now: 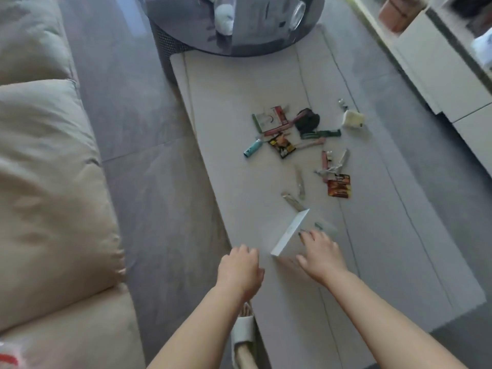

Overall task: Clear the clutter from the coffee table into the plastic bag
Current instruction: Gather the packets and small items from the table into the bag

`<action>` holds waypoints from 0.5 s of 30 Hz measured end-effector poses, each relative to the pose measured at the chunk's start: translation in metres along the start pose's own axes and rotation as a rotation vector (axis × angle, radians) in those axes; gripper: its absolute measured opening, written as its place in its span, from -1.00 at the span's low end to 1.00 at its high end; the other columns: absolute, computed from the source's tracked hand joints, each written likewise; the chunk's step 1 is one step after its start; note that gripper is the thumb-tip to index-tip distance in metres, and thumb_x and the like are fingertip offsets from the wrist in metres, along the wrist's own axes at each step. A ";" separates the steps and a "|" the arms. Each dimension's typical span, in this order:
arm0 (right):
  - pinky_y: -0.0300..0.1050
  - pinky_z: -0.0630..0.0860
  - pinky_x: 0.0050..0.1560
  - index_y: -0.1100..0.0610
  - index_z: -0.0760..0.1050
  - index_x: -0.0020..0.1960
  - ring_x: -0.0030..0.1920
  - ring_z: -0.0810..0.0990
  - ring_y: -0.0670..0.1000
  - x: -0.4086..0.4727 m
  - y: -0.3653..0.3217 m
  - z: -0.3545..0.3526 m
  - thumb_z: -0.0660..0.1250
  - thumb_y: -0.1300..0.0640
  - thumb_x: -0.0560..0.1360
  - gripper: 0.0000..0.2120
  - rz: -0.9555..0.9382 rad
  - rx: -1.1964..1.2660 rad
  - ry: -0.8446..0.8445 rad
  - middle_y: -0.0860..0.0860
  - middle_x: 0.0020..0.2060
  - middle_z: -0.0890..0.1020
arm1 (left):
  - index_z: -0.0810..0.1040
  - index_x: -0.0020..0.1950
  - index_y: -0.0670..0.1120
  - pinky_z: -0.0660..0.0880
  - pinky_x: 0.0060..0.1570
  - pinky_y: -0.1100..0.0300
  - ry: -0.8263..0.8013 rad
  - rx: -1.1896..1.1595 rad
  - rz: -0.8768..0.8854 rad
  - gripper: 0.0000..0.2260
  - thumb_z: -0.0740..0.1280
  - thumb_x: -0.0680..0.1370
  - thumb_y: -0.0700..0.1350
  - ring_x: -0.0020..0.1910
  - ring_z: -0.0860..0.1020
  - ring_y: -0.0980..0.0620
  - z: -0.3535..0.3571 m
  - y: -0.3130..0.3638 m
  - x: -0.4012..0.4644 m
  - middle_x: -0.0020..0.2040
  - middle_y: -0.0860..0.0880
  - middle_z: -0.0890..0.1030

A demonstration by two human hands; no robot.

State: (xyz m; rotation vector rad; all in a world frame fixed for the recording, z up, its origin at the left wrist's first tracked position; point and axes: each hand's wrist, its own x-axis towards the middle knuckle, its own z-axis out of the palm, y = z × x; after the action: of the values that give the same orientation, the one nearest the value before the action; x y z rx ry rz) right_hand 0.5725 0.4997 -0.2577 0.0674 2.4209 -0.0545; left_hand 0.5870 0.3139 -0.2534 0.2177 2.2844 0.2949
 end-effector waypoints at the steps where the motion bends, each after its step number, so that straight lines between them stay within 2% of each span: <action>1: 0.01 0.31 0.32 0.07 0.25 0.40 0.42 0.25 0.08 0.005 0.010 0.002 0.24 -0.08 0.52 -0.49 0.019 0.019 -0.003 0.05 0.38 0.33 | 0.35 0.37 -0.07 0.37 0.19 0.01 -0.015 -0.008 0.014 -0.62 0.15 0.60 0.05 0.29 0.38 -0.13 0.004 0.010 0.007 0.29 -0.11 0.42; 5: 0.05 0.29 0.37 0.10 0.21 0.43 0.47 0.18 0.11 0.025 0.040 0.009 0.26 -0.07 0.52 -0.45 0.079 0.060 -0.010 0.07 0.44 0.25 | 0.32 0.37 -0.07 0.40 0.12 0.01 -0.048 -0.083 0.013 -0.64 0.15 0.60 0.00 0.25 0.41 -0.14 0.023 0.041 0.030 0.26 -0.10 0.42; 11: 0.15 0.18 0.44 0.07 -0.02 0.53 0.55 -0.05 0.14 0.055 0.052 0.021 0.29 -0.08 0.52 -0.27 0.147 0.185 -0.050 0.06 0.55 0.01 | 0.24 0.40 -0.07 0.42 0.01 0.01 -0.045 -0.218 -0.078 -0.64 0.13 0.61 -0.10 0.19 0.43 -0.14 0.044 0.058 0.056 0.26 -0.09 0.38; 15: 0.15 0.14 0.45 0.04 -0.12 0.56 0.55 -0.08 0.16 0.068 0.053 0.028 0.30 -0.11 0.51 -0.18 0.166 0.246 -0.067 0.05 0.56 -0.02 | 0.21 0.42 -0.11 0.45 0.12 -0.03 -0.087 -0.382 -0.136 -0.61 0.18 0.61 -0.07 0.21 0.46 -0.18 0.055 0.061 0.070 0.27 -0.13 0.36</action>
State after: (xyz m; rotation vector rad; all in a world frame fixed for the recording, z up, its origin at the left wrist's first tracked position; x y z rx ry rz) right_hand 0.5427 0.5529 -0.3248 0.3718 2.3220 -0.2737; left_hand 0.5859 0.3973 -0.3217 -0.1178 2.0971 0.6282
